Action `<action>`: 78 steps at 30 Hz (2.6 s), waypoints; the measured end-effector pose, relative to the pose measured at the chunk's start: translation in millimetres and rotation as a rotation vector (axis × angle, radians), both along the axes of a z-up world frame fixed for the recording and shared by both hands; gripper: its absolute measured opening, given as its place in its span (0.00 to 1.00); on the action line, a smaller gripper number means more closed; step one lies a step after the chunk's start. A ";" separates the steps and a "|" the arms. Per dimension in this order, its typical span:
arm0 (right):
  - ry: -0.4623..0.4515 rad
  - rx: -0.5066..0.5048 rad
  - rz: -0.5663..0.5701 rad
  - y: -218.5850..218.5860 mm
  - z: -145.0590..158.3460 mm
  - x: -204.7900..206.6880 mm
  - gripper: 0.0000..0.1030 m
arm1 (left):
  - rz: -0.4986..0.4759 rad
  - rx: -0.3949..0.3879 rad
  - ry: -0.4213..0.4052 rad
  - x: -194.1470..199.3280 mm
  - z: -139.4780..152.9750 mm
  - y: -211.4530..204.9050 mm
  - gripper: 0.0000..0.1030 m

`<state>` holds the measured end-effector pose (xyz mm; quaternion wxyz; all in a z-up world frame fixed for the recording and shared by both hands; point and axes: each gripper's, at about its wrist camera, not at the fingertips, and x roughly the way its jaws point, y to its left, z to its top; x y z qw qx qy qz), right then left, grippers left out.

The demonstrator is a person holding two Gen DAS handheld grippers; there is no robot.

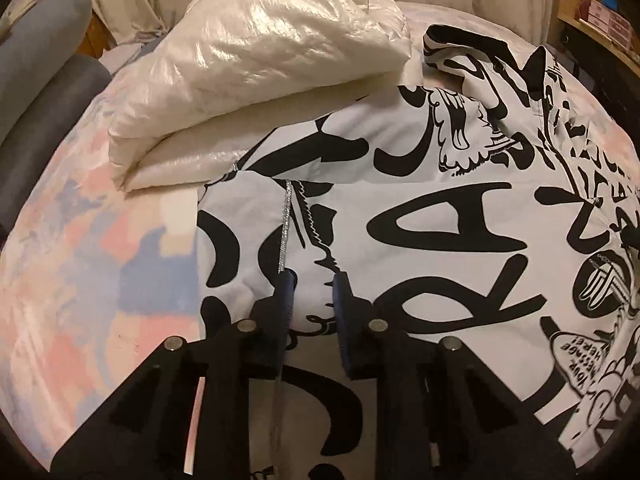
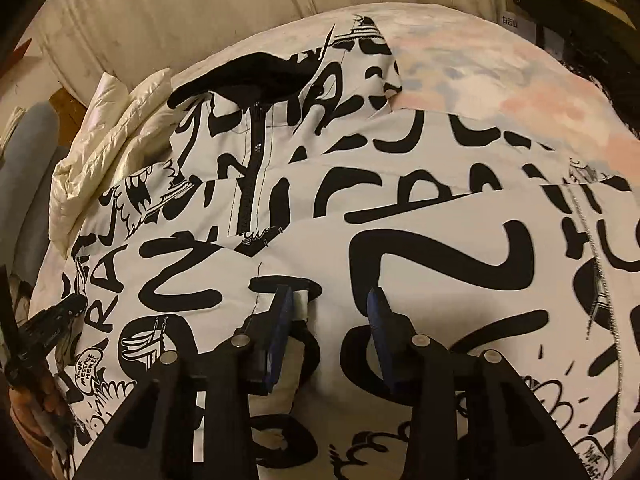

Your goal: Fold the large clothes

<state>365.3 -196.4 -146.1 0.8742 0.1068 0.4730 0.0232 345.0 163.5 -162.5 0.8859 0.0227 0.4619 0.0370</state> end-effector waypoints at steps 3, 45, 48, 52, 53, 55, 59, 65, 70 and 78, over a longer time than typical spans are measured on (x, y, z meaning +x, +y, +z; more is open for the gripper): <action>-0.013 0.002 0.009 2.5 8.3 -5.0 0.36 | 0.002 -0.034 0.025 1.6 4.8 -2.0 0.26; -0.230 0.070 0.077 -13.0 173.1 -363.0 0.58 | 0.024 -0.102 -0.148 -321.7 153.4 -24.7 0.69; -0.226 0.071 0.050 -25.3 168.4 -382.6 0.62 | 0.030 -0.105 -0.139 -334.8 147.1 -21.1 0.69; -0.213 0.058 0.018 -39.0 157.4 -408.2 0.69 | 0.040 -0.119 -0.106 -348.2 130.2 -16.6 0.69; -0.207 0.048 0.009 -43.5 152.0 -414.9 0.71 | 0.043 -0.124 -0.094 -350.8 124.3 -14.4 0.69; -0.193 0.037 -0.006 -50.8 142.4 -426.5 0.74 | 0.051 -0.139 -0.069 -356.6 112.2 -8.9 0.69; -0.141 0.012 -0.040 -72.9 117.2 -448.8 0.74 | 0.069 -0.189 -0.014 -366.3 84.0 7.6 0.69; -0.069 0.001 -0.136 -120.5 78.1 -476.2 0.74 | 0.104 -0.290 0.098 -370.8 42.2 31.1 0.69; -0.014 0.058 -0.202 -157.5 44.6 -495.2 0.74 | 0.101 -0.323 0.101 -372.3 29.9 32.8 0.71; -0.008 0.209 -0.169 -171.3 7.1 -510.0 0.59 | 0.076 -0.330 0.113 -367.1 23.1 24.6 0.78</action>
